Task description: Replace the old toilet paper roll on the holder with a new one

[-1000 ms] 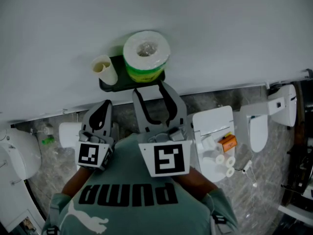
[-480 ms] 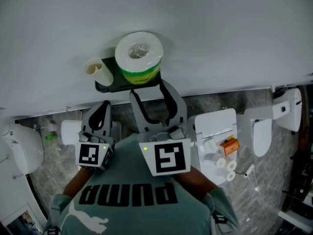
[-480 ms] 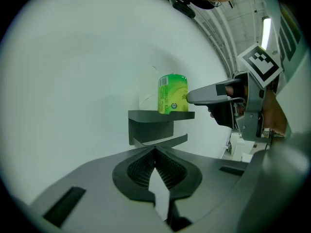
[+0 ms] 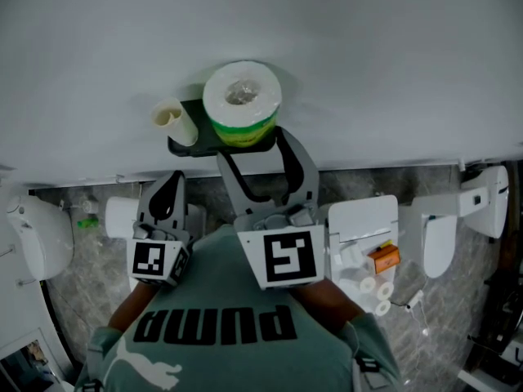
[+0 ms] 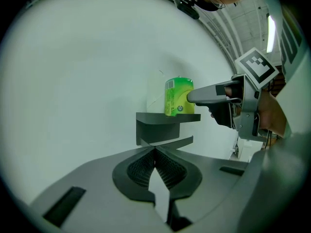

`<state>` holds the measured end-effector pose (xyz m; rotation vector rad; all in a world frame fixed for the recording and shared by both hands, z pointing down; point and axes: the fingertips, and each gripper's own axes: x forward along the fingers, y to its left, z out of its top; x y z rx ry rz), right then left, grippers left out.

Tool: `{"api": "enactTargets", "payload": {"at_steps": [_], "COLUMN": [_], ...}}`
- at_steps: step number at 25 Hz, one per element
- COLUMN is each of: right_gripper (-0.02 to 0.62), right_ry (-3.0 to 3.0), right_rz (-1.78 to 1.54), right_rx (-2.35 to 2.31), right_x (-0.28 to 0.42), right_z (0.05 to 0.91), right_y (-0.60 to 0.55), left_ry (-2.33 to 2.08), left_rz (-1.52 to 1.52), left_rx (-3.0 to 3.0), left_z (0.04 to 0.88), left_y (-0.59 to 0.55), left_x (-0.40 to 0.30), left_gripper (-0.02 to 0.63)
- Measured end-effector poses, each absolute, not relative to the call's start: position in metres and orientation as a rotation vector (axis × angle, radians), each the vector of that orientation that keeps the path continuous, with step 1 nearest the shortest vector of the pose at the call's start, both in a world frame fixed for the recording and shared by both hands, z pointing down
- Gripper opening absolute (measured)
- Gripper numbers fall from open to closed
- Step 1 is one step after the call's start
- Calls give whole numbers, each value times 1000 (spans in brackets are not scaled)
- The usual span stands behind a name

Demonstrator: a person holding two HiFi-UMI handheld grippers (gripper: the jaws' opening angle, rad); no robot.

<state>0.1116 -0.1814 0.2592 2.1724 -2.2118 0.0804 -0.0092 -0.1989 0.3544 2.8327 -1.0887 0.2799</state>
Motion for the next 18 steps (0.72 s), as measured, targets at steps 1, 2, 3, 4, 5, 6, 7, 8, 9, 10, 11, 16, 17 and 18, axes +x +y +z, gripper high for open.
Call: {"api": "enactTargets", "payload": {"at_steps": [1,2,3,4,5,6,7,8,9,10,11,16,17,18], "right_gripper": [316,322,326,331,337,343,348,351,354,360,365,380,380,382], "right_ry": [-2216,-2220,-2224,-2228,-2233,-2237,-2241,-2243,-2245,-2245,-2245,-2250,-2252,-2254], "right_rz": [78,76,76,76,75,72,69,66,63,60,59,71,72,71], "right_rx": [2168,2165,2163,2159,2155,2151,2147,2143,2139,2135,2132,2125,2123,2121], "right_x": [112,113,114,114,115,115,115,115,115,115,115,116,117,117], "right_z": [258,257,255,254,253,252,250,250,250,250,251,252,252,251], "right_y": [-183,-185,-186,-188,-190,-191,-193,-195,-196,-198,-199,-203,-204,-205], "left_ry": [-1098,-1108,-1117,-1126,-1134,-1144,-1153,-1164,-1174,-1185,-1194,-1228,-1232,-1235], "left_rz": [276,273,271,269,267,264,262,260,259,257,256,259,259,259], "left_rx": [2826,2820,2814,2809,2802,2795,2788,2782,2776,2771,2765,2747,2745,2743], "left_z": [354,354,354,354,354,354,354,354,354,355,355,356,356,356], "left_y": [-199,-199,-199,-199,-199,-200,-200,-200,-201,-202,-203,-205,-206,-207], "left_x": [-10,-12,-13,-14,-16,-17,-19,-20,-22,-24,-25,-31,-31,-31], "left_gripper": [3,3,3,3,3,3,3,3,3,3,3,3,3,3]}}
